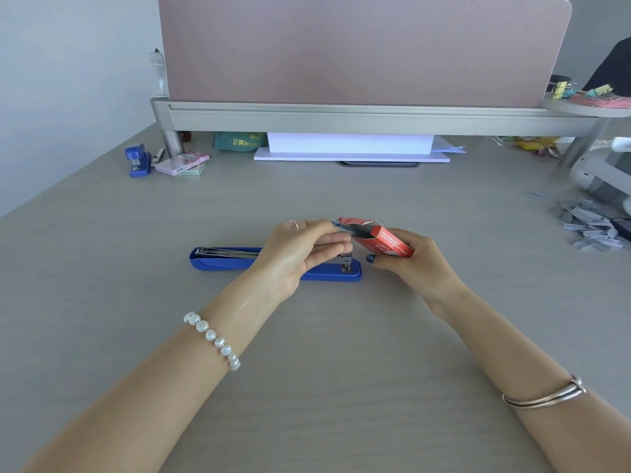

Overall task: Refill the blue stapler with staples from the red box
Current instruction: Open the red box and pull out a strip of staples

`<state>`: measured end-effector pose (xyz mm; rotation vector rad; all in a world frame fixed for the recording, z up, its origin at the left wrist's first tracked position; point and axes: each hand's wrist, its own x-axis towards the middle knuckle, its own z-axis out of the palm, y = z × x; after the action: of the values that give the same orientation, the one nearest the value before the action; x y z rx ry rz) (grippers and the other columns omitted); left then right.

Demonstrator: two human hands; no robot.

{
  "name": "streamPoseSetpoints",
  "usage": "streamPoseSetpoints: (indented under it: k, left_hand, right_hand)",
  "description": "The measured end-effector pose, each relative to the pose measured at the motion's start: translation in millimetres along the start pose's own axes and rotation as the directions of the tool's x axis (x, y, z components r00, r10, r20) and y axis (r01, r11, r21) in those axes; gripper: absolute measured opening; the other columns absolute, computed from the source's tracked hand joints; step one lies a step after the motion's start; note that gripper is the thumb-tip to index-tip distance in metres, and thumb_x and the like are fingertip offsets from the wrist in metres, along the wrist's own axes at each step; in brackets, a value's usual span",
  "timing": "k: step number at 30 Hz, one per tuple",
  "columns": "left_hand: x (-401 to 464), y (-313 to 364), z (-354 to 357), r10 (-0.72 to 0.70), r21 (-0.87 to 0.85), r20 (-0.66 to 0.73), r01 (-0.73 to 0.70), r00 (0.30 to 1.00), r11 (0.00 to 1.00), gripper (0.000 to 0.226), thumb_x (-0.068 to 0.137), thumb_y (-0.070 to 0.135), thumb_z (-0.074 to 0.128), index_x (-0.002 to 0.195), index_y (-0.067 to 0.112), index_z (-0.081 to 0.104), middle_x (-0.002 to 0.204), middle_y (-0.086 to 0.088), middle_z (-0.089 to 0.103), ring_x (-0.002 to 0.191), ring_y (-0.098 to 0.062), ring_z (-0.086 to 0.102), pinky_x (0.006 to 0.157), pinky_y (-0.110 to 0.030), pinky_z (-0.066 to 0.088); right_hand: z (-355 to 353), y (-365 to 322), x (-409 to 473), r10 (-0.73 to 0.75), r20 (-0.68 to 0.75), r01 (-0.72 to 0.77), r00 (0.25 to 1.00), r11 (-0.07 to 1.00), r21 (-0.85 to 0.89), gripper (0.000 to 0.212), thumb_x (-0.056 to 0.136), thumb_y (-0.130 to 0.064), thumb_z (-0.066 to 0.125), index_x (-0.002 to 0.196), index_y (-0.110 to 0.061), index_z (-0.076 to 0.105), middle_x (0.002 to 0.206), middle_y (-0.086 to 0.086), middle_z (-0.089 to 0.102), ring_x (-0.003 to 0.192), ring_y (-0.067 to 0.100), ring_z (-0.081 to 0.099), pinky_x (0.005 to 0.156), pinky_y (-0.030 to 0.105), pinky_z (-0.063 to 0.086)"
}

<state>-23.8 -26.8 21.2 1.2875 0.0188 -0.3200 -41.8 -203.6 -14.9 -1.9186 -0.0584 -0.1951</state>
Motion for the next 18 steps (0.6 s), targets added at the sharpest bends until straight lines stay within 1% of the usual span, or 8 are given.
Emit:
streamPoseSetpoints:
  k: [2,4,6,9,11,13,16,18]
  left_hand:
    - [0.0,1.8,-1.6,0.018,0.002,-0.01,-0.018,1.0,1.0,0.013,0.085,0.008,0.056,0.091,0.0,0.065,0.075,-0.011,0.074,0.071,-0.019,0.073,0.058,-0.016,0.054]
    - [1.0,4.1,-4.5,0.044,0.015,-0.019,-0.044,0.999,0.999,0.013,0.085,0.011,0.058,0.091,0.002,0.065,0.075,-0.01,0.074,0.071,-0.019,0.073,0.058,-0.016,0.054]
    - [3.0,6.9,-8.0,0.075,0.048,-0.02,-0.073,0.997,0.996,0.012,0.085,0.013,0.059,0.09,0.004,0.066,0.078,-0.012,0.074,0.073,-0.02,0.073,0.059,-0.016,0.055]
    - [5.6,9.9,-12.1,0.107,0.091,-0.015,-0.105,0.994,0.99,0.014,0.084,0.014,0.061,0.09,0.003,0.065,0.083,-0.013,0.074,0.076,-0.021,0.073,0.061,-0.017,0.055]
    - [6.5,9.8,-13.4,0.116,0.107,-0.008,-0.115,0.993,0.988,0.016,0.083,0.014,0.061,0.092,0.001,0.064,0.084,-0.013,0.074,0.077,-0.021,0.073,0.061,-0.016,0.055]
    - [7.2,8.5,-13.3,0.119,0.122,-0.001,-0.118,0.993,0.985,0.015,0.083,0.015,0.061,0.09,0.001,0.065,0.085,-0.013,0.074,0.078,-0.021,0.073,0.062,-0.017,0.055]
    - [7.3,6.9,-12.1,0.114,0.149,-0.013,-0.111,0.993,0.983,0.017,0.083,0.018,0.062,0.084,0.002,0.066,0.077,-0.011,0.075,0.071,-0.02,0.073,0.059,-0.016,0.054]
    - [7.5,5.7,-11.3,0.116,0.194,-0.033,-0.108,0.993,0.975,0.02,0.082,0.021,0.063,0.081,0.001,0.066,0.07,-0.009,0.074,0.064,-0.018,0.071,0.055,-0.016,0.053]
  right_hand:
    - [-2.2,0.6,1.4,0.005,-0.003,-0.005,1.0,1.0,0.003,0.038,0.072,0.001,0.068,0.096,-0.028,0.065,0.09,-0.01,0.065,0.084,0.004,0.059,0.073,0.014,0.044]
    - [-8.2,2.4,2.7,-0.007,-0.019,0.007,1.0,1.0,-0.023,0.038,0.071,0.0,0.07,0.095,-0.029,0.066,0.09,-0.013,0.065,0.081,-0.001,0.059,0.068,0.006,0.044]
    - [-17.7,6.4,4.5,-0.013,-0.042,0.009,0.999,0.995,-0.099,0.041,0.068,-0.003,0.074,0.1,-0.027,0.066,0.095,-0.012,0.067,0.085,0.002,0.061,0.069,0.003,0.043]
    - [-32.2,13.7,6.1,0.015,-0.07,-0.031,0.997,0.973,-0.228,0.045,0.065,-0.007,0.078,0.105,-0.027,0.065,0.103,-0.005,0.067,0.094,0.013,0.061,0.076,0.018,0.044]
    - [-37.7,15.6,6.1,0.047,-0.071,-0.063,0.996,0.969,-0.237,0.046,0.065,-0.007,0.078,0.104,-0.027,0.065,0.103,-0.004,0.066,0.096,0.016,0.061,0.074,0.019,0.043]
    - [-39.8,16.1,6.7,0.07,-0.039,-0.078,0.997,0.96,-0.269,0.047,0.063,-0.009,0.079,0.103,-0.029,0.065,0.105,-0.003,0.065,0.096,0.016,0.06,0.072,0.019,0.044]
    - [-40.4,12.6,6.2,0.114,0.053,-0.088,0.992,0.928,-0.361,0.056,0.058,-0.021,0.083,0.108,-0.03,0.062,0.115,-0.002,0.059,0.1,0.015,0.057,0.082,0.025,0.043]
    - [-41.5,8.1,4.1,0.129,0.095,-0.081,0.987,0.912,-0.401,0.062,0.055,-0.027,0.085,0.112,-0.029,0.06,0.116,-0.004,0.055,0.104,0.016,0.053,0.088,0.028,0.041]
